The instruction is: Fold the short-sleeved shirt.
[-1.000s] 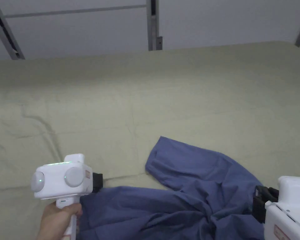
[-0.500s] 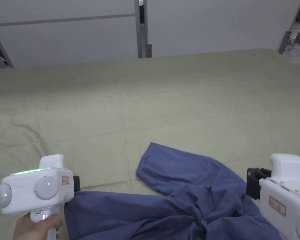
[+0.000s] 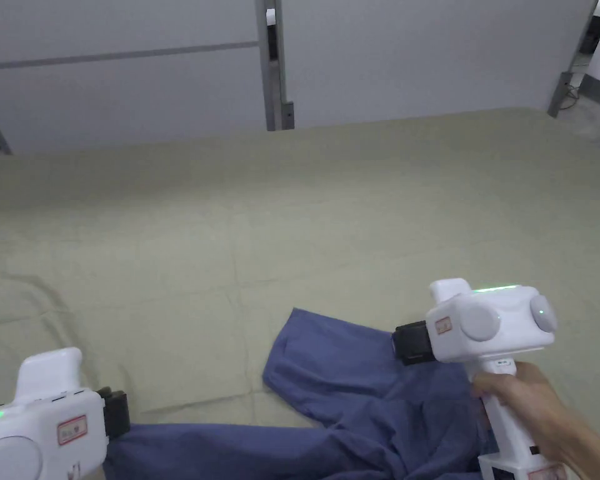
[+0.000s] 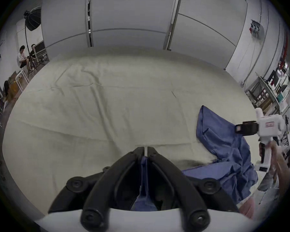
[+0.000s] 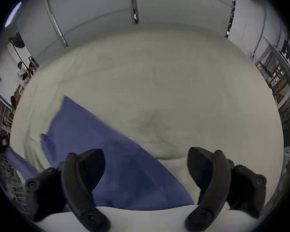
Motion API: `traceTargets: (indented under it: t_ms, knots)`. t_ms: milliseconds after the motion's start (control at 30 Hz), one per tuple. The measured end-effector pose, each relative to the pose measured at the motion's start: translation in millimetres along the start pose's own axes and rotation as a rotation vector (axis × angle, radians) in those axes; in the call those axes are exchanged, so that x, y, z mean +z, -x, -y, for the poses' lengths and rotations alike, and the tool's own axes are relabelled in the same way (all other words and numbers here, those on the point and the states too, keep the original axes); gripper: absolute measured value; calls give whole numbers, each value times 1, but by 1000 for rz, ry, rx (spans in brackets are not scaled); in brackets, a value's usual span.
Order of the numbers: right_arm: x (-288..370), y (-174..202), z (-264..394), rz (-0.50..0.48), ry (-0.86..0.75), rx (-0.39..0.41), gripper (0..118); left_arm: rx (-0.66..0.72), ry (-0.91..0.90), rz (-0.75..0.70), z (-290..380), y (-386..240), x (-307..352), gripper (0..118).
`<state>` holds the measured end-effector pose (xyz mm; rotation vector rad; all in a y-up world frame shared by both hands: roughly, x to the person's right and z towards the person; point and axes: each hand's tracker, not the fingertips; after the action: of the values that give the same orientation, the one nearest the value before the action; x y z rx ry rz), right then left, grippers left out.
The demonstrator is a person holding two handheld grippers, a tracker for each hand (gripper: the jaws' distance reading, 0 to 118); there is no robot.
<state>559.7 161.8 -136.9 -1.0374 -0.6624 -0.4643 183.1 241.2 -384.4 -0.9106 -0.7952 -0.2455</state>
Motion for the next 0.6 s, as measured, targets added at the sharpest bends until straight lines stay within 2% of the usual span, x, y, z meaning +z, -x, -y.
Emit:
traceTargets:
  t_ms: [33, 67, 100, 167, 233, 300, 333, 367, 400, 500, 567, 600]
  knots:
    - [-12, 1, 1, 1, 29, 14, 100, 1, 1, 1, 0, 1, 0, 5]
    - [-26, -5, 0, 24, 56, 20, 98, 0, 2, 1, 0, 1, -1, 5]
    - [-22, -3, 0, 12, 1, 31, 101, 6, 5, -2, -1, 4, -3, 5]
    - [-14, -3, -7, 27, 16, 36, 98, 23, 0, 10, -2, 6, -3, 5]
    - [-10, -7, -1, 35, -12, 55, 81, 24, 1, 11, -2, 4, -2, 5]
    - [-7, -10, 2, 41, -20, 51, 59, 13, -2, -3, -2, -1, -2, 5]
    - [-3, -8, 4, 43, -24, 47, 42, 6, -3, -4, -1, -2, -1, 5]
    - [0, -7, 5, 43, -31, 44, 12, 5, -4, -7, 0, -1, -1, 5]
    - [2, -6, 6, 42, -36, 44, 2, 7, -1, -11, 0, 0, 0, 5]
    - [6, -4, 9, 54, -35, 53, 2, 13, -6, -14, -2, 0, 8, 5]
    - [18, -9, 10, 53, -64, 18, 2, 13, -15, -10, -2, 1, 14, 5]
    - [28, -10, 10, 54, -98, -27, 2, 14, -13, -17, -4, 0, 17, 5]
